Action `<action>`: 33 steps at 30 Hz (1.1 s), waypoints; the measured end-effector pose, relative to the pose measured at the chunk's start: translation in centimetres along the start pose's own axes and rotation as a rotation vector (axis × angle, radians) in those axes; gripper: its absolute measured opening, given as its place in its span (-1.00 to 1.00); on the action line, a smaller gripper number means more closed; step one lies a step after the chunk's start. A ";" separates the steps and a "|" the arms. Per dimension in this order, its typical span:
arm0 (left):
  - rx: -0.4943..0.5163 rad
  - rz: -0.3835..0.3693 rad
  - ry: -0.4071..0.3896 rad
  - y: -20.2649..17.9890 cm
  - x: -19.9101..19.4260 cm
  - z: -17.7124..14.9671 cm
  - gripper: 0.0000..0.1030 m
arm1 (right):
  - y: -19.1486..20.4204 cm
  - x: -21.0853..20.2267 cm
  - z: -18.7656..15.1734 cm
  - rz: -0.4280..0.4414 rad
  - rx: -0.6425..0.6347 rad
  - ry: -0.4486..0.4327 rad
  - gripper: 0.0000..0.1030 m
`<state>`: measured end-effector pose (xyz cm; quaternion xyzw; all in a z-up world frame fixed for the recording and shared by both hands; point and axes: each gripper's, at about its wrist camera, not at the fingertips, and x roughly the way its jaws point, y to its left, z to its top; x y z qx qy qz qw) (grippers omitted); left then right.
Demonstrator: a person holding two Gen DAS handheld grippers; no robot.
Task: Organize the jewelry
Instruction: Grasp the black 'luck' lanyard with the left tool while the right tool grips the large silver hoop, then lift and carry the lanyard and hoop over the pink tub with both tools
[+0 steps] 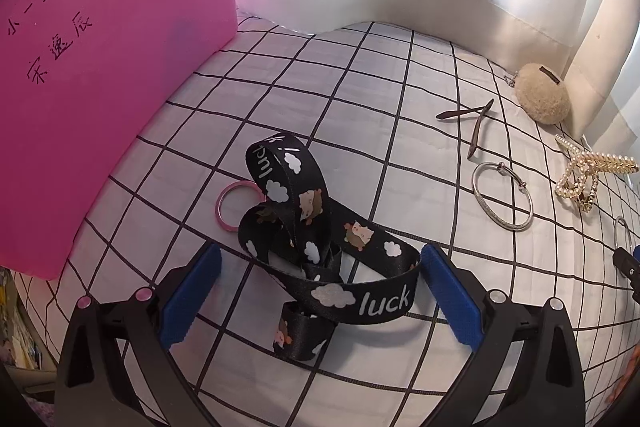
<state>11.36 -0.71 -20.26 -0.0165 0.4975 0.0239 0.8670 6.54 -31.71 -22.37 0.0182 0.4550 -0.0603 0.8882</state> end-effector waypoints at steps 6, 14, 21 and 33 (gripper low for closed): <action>-0.012 0.004 -0.014 -0.1 0.2 0.2 0.90 | -0.1 -0.1 -0.6 -0.009 0.009 -0.060 0.77; -0.003 0.000 -0.027 -0.5 -0.4 -0.2 0.77 | -0.1 -0.5 -1.3 -0.005 0.009 -0.061 0.75; 0.034 -0.029 -0.065 -0.9 -1.2 -0.6 0.24 | 0.4 -1.2 -1.5 0.008 -0.012 -0.086 0.37; 0.059 -0.062 -0.072 -1.4 -2.1 -0.8 -0.57 | -0.7 -1.6 -1.8 0.056 0.010 -0.084 0.36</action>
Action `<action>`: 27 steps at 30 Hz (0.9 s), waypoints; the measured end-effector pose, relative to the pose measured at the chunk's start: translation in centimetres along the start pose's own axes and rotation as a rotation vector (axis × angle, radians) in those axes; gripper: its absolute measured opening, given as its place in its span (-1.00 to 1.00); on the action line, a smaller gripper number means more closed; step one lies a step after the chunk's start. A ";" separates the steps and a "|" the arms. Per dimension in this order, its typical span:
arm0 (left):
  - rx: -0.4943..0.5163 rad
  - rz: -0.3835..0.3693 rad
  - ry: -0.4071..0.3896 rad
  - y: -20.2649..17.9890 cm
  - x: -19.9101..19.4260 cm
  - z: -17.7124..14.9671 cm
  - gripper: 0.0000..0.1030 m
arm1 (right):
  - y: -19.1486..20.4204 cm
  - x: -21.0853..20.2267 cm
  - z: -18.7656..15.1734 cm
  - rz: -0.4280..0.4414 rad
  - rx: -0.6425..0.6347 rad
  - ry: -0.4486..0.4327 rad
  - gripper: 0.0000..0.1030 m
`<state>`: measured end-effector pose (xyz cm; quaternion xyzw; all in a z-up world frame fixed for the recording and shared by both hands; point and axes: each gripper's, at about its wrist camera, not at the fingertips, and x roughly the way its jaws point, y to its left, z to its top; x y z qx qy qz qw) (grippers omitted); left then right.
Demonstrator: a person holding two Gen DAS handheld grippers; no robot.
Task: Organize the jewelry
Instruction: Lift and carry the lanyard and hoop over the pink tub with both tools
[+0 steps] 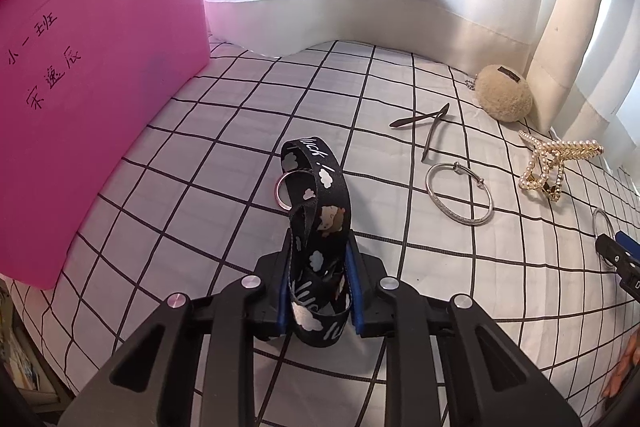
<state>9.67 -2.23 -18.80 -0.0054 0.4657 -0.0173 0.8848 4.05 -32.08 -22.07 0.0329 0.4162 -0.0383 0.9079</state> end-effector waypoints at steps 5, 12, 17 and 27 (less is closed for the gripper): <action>-0.009 -0.021 -0.014 0.1 -1.2 -0.1 -0.58 | -0.1 -0.9 -0.3 0.013 0.007 -0.016 0.36; 0.012 -0.037 -0.024 -0.4 -3.1 0.0 -0.58 | -0.2 -2.3 -0.3 0.021 -0.002 -0.017 0.36; 0.021 -0.055 -0.028 -1.0 -4.5 0.4 -0.58 | -0.2 -3.7 0.2 0.032 -0.005 -0.028 0.36; 0.023 -0.071 -0.073 -1.6 -9.0 2.5 -0.58 | 1.0 -7.8 2.0 0.073 -0.034 -0.071 0.36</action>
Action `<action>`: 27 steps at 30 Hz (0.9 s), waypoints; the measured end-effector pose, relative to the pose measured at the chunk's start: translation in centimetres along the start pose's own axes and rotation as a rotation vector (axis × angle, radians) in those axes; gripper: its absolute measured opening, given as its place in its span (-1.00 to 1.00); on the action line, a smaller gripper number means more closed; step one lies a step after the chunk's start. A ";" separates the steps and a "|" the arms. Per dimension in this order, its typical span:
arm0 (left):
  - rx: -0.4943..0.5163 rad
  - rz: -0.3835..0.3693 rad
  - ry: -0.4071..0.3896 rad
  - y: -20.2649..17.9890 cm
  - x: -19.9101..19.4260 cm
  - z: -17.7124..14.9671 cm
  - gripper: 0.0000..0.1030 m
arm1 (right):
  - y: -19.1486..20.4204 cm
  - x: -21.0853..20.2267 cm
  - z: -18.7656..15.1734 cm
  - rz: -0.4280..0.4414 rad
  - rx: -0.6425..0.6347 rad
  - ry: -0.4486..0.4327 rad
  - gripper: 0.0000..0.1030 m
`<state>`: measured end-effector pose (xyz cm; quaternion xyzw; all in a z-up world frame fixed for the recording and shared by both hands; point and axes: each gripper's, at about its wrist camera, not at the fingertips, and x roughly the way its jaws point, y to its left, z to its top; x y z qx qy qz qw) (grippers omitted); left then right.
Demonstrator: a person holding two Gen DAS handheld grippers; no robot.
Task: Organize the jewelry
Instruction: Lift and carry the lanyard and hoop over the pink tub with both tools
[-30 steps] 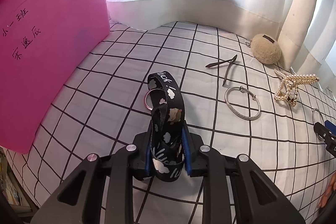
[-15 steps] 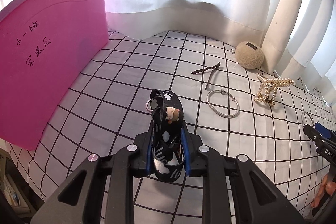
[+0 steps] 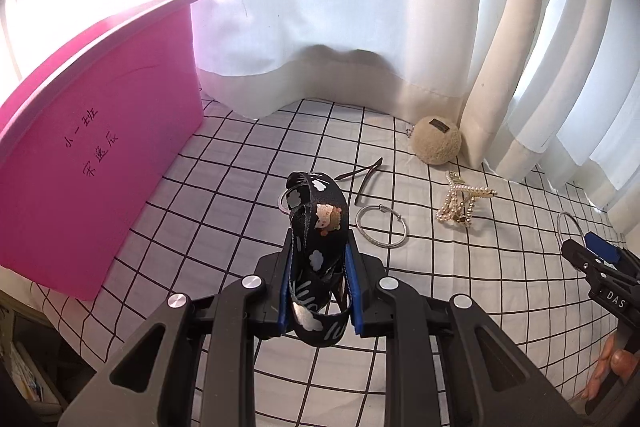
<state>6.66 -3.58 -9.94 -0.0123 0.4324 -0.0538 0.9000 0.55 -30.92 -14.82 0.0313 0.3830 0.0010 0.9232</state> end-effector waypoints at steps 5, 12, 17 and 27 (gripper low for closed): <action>-0.006 0.006 -0.039 -0.3 -3.3 1.1 -0.58 | 1.1 -2.6 1.3 0.043 -0.033 -0.028 0.36; -0.022 0.058 -0.152 0.3 -8.9 2.4 -0.58 | 3.9 -6.5 3.8 0.124 -0.133 -0.098 0.36; -0.079 0.117 -0.214 2.1 -12.5 2.8 -0.58 | 6.9 -8.1 6.0 0.214 -0.203 -0.149 0.36; -0.201 0.227 -0.279 8.9 -16.9 4.2 -0.58 | 16.5 -9.4 10.7 0.380 -0.337 -0.200 0.36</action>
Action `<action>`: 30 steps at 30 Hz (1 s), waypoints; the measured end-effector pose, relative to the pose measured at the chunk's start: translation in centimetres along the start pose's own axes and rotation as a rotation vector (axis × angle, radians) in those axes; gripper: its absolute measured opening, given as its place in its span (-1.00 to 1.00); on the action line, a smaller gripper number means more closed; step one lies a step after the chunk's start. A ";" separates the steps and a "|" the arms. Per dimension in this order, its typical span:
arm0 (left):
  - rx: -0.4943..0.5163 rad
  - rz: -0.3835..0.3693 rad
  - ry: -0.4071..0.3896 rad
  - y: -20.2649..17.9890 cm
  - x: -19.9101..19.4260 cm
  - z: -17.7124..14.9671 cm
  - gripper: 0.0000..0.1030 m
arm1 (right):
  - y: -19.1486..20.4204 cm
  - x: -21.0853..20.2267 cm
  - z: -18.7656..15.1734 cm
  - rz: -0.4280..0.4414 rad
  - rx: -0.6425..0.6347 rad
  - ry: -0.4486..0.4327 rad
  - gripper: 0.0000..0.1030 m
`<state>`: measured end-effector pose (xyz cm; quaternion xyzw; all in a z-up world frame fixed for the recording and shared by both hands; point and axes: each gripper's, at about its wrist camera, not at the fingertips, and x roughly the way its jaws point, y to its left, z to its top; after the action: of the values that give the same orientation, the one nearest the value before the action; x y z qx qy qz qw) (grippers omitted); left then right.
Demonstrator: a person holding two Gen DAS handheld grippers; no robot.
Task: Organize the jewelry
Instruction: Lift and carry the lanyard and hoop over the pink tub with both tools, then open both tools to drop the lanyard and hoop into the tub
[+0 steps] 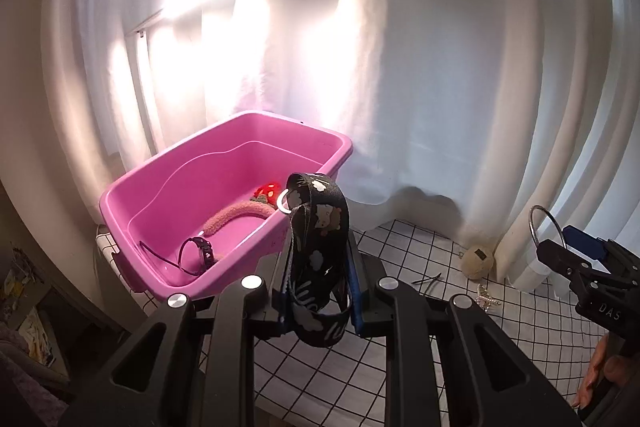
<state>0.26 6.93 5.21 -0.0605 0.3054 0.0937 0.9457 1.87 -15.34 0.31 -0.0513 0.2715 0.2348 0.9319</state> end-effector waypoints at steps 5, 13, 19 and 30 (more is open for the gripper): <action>-0.019 0.042 -0.019 4.3 1.4 2.5 -0.58 | 4.7 3.4 3.8 0.060 -0.060 -0.012 0.36; -0.071 0.069 -0.017 11.7 6.0 6.6 -0.58 | 11.7 11.0 9.6 0.129 -0.084 0.003 0.36; -0.086 0.059 0.072 15.5 11.5 6.9 -0.58 | 15.9 16.8 12.2 0.123 -0.101 0.048 0.36; -0.167 0.038 0.309 18.6 17.8 5.9 -0.58 | 19.9 25.4 13.6 0.130 -0.191 0.274 0.36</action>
<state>13.79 28.54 -1.55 -0.1466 0.4395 0.1264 0.8772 18.01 15.75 -1.05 -0.1535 0.3754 0.3099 0.8599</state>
